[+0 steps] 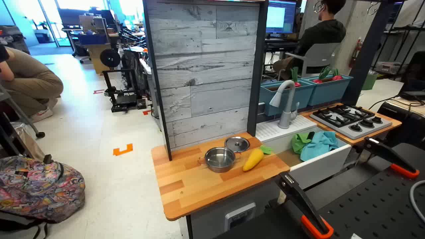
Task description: Put the carrot on the silver pot
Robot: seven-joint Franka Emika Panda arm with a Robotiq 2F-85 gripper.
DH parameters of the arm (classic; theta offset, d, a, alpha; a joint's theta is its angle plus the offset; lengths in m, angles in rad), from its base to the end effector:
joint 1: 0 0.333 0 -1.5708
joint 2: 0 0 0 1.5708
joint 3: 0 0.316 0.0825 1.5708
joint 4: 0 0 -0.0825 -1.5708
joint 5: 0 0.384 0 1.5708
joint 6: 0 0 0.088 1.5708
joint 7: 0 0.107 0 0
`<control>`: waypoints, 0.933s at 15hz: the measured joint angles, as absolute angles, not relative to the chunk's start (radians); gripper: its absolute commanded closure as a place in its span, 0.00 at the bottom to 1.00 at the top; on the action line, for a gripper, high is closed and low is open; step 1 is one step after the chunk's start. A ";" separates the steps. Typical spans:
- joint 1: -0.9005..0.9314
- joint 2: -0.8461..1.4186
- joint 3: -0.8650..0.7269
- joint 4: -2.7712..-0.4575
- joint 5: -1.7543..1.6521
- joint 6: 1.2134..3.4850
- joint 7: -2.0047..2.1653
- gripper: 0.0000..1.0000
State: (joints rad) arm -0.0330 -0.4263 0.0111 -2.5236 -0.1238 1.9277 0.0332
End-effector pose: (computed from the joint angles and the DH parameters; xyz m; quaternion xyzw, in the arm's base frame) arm 0.3866 -0.0171 0.4134 0.9947 -0.0016 -0.0843 0.0586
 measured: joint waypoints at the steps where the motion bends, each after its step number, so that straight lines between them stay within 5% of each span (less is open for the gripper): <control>1: -0.033 -0.426 0.011 -2.523 -0.124 1.928 0.033 0.00; 14: -0.033 -0.408 0.010 -2.520 -0.108 1.946 0.049 0.00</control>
